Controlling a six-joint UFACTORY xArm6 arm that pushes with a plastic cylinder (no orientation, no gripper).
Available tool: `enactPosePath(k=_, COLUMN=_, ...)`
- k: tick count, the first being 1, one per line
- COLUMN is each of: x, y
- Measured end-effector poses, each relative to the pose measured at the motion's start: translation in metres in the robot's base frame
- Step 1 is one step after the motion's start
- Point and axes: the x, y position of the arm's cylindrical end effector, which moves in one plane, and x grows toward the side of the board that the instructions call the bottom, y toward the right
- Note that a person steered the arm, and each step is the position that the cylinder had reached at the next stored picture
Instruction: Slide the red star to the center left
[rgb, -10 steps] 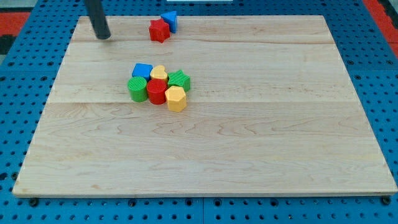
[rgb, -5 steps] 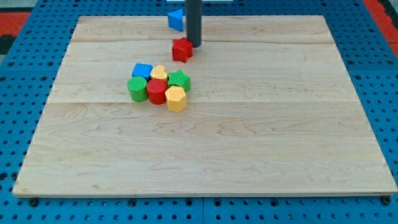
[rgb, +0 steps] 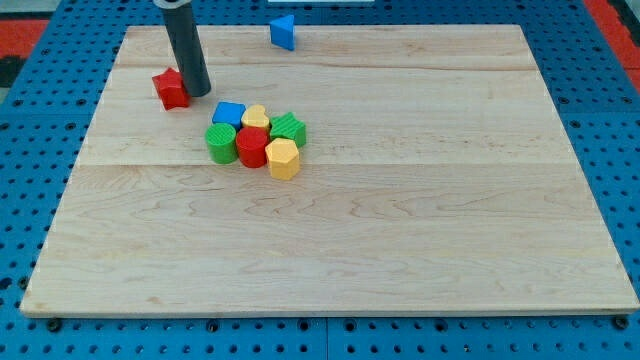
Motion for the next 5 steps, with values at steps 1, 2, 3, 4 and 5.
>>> enactPosePath(k=1, x=-0.040, y=0.011)
enactPosePath(k=2, x=0.006, y=-0.023)
enactPosePath(k=3, x=0.024, y=-0.062)
enactPosePath(k=4, x=0.010, y=-0.055)
enactPosePath(k=5, x=0.033, y=-0.079)
